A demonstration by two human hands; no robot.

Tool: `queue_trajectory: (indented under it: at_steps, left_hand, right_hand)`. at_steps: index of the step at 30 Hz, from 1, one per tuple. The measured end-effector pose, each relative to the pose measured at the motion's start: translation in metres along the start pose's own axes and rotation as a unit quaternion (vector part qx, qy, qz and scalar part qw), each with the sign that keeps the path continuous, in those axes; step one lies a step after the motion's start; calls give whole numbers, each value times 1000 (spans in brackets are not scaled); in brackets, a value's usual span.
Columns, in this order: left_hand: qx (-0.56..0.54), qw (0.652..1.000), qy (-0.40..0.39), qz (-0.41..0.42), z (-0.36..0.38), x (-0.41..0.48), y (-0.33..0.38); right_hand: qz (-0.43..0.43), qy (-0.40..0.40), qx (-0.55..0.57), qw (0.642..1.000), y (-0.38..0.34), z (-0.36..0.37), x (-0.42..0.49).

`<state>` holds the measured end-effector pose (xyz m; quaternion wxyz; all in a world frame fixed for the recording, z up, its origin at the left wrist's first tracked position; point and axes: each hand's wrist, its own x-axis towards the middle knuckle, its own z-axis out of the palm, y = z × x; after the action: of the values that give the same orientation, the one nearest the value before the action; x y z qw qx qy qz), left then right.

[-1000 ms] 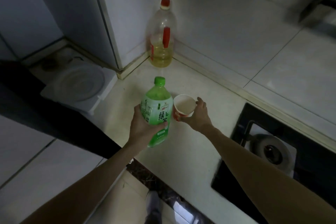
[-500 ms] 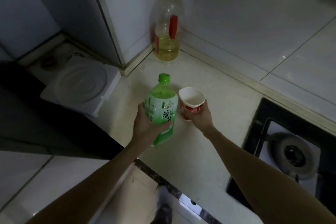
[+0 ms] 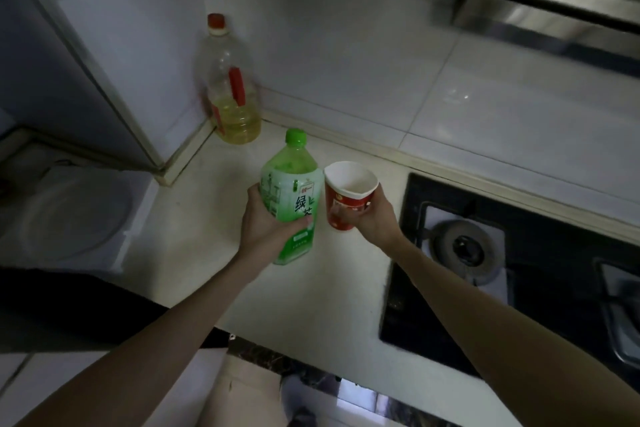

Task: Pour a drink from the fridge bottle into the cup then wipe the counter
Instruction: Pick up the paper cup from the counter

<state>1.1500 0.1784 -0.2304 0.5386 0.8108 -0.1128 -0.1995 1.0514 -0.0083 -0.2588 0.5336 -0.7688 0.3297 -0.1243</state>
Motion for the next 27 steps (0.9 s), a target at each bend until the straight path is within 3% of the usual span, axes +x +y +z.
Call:
queue_trajectory:
  at_steps: [7, 16, 27]
  left_hand:
    - [27, 994, -80, 66, 55, -38, 49]
    - [63, 973, -166, 150, 142, -132, 98]
    - [85, 918, -311, 231, 275, -291, 128]
  right_hand:
    - [-4, 81, 28, 996, 19, -101, -57]
    - [28, 178, 47, 983, 61, -231, -194]
    - [83, 331, 34, 939, 130, -334, -383]
